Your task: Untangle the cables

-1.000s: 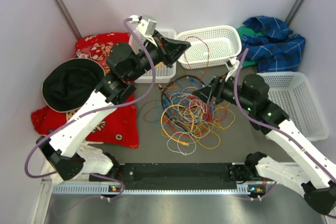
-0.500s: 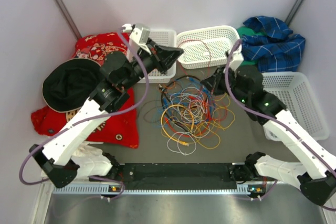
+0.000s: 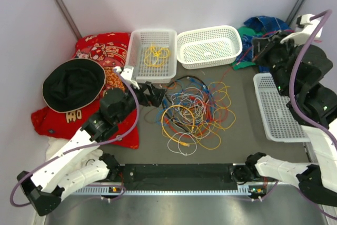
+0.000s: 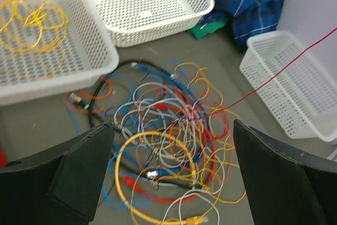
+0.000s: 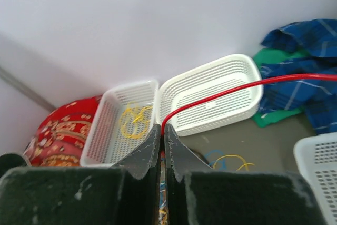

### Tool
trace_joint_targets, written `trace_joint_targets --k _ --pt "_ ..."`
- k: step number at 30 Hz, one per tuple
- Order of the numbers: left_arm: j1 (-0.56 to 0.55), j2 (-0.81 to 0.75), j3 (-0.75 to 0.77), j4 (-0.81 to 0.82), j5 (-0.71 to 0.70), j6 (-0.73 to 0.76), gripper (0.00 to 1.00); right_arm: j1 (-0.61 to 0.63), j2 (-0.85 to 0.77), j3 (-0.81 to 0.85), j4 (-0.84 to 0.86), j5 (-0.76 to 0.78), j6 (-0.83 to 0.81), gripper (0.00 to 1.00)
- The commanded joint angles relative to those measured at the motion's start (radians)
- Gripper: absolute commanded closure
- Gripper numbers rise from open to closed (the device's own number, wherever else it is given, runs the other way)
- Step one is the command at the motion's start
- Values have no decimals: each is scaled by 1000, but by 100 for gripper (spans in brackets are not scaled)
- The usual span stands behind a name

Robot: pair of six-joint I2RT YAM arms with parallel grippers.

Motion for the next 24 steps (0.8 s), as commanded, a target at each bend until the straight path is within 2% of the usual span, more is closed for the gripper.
trace_joint_targets --k 1,7,11,15,16,19,22,23,24 --pt "1 -100 -75 -56 -75 -36 1 -55 48 139 -63 198 -39 100" --pt "1 -172 -154 -73 -63 -75 1 -132 123 347 -91 279 -62 100" --pt "1 -176 -208 25 0 -98 1 -132 132 384 -128 201 -14 100" --pt "-1 -139 -317 376 167 -95 1 -132 125 357 -194 125 71 100" --pt "-1 -124 -357 550 202 -98 1 -132 120 331 -197 100 83 100" --pt "-1 -27 -348 734 251 -86 1 -132 96 306 -211 85 116 100" --pt "-5 79 -322 854 357 -50 1 -132 91 314 -249 40 140 100" --pt "-10 134 -323 974 415 -40 1 -132 91 315 -258 26 160 100" --pt "-25 162 -322 1024 438 -12 1 -132 89 317 -267 11 172 100"
